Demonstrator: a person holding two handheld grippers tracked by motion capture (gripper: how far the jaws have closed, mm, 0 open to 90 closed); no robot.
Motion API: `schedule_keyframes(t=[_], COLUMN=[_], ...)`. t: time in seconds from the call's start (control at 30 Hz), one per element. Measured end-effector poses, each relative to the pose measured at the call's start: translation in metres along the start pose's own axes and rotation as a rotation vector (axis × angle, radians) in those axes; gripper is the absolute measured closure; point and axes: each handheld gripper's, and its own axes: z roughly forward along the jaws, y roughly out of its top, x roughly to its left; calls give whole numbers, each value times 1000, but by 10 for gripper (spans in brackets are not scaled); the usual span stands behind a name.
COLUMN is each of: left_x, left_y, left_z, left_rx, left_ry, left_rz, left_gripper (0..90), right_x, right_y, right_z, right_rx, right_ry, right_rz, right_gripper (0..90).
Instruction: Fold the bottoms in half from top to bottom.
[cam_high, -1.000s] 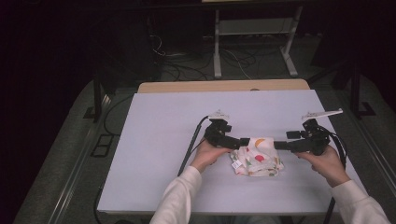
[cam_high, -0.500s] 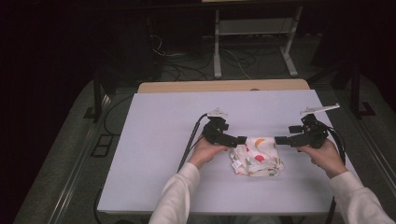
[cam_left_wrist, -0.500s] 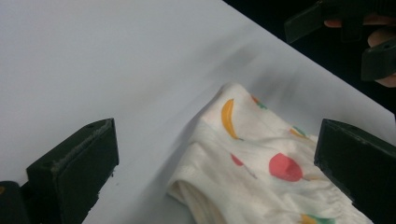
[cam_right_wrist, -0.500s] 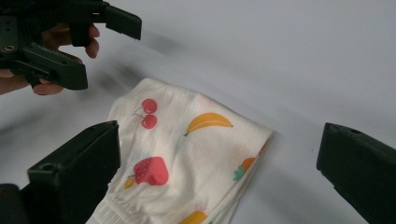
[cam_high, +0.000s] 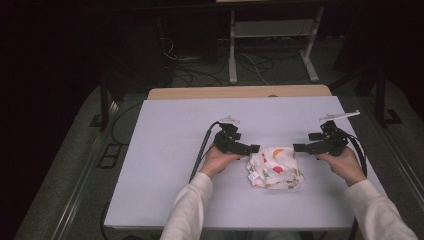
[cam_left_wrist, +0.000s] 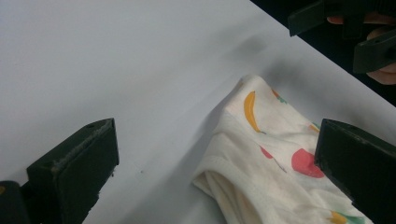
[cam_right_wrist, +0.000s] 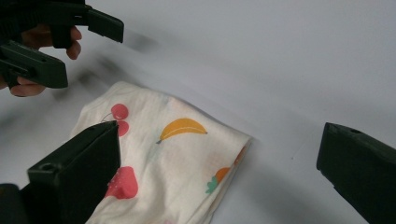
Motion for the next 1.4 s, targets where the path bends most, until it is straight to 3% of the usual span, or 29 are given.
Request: schedule_keyframes(t=[0.33, 0.6, 0.97, 1.4], left_x=[5, 10, 13, 15], left_y=[-2, -4, -9, -14], left_z=[2, 5, 14, 24], left_rx=[12, 36, 71, 83], left_ry=[14, -11, -49, -132], left_rz=[-17, -73, -101, -127], left_gripper=[0, 73, 169, 455], right_x=[-5, -9, -17, -26], right_y=[0, -2, -5, -9], right_z=[13, 27, 32, 49], right_rx=[17, 50, 33, 61], right_ry=[6, -12, 12, 94], right_rz=[8, 13, 32, 12], right_gripper=[0, 1, 173, 445])
